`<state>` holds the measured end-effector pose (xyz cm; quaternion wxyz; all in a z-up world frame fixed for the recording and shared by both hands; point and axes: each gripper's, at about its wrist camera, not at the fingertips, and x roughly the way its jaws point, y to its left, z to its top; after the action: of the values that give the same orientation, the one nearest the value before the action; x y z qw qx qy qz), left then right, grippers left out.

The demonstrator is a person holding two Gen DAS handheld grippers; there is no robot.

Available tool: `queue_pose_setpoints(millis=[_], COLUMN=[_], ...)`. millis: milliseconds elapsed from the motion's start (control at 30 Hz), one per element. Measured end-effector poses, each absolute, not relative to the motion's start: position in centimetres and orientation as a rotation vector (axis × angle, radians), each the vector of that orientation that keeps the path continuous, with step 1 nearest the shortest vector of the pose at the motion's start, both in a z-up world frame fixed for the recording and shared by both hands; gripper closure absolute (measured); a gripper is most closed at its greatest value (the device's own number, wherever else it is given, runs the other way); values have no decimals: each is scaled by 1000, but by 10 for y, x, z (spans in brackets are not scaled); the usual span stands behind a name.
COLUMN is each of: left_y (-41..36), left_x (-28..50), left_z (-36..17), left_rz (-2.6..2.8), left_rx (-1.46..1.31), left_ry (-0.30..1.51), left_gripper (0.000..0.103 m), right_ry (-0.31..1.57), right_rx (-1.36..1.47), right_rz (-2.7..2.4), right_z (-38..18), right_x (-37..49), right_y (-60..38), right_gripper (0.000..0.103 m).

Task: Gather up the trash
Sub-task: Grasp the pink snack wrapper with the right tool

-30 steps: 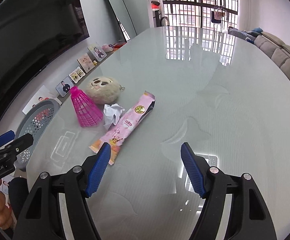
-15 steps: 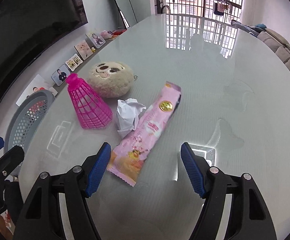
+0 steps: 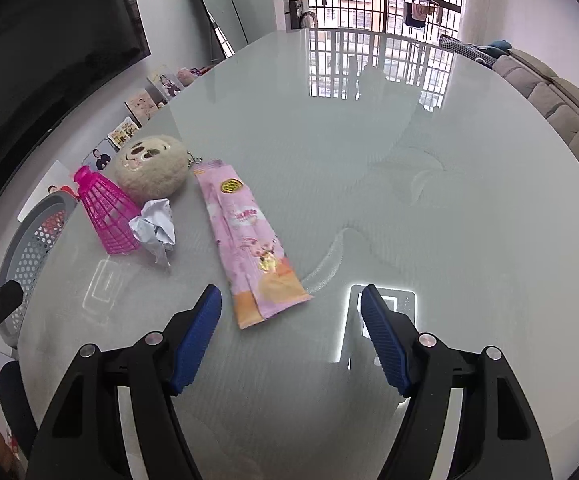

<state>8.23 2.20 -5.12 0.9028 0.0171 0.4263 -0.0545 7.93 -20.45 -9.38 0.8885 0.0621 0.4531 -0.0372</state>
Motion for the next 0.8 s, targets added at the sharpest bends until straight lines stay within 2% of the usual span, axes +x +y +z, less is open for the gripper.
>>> queue_pose_setpoints(millis=[567, 667, 800], left_y=[4, 0, -2], left_x=[96, 98, 102], left_z=[-50, -50, -54], left_rz=[-128, -132, -134], left_rx=[52, 51, 52], left_ry=[874, 873, 881], left_gripper=[14, 14, 14], right_ry=[969, 976, 966], right_rx=[64, 52, 19], right_rz=[27, 33, 29], right_z=[-102, -104, -104], right_x=[131, 136, 141], right_y=[-199, -197, -193], right_gripper=[35, 45, 51])
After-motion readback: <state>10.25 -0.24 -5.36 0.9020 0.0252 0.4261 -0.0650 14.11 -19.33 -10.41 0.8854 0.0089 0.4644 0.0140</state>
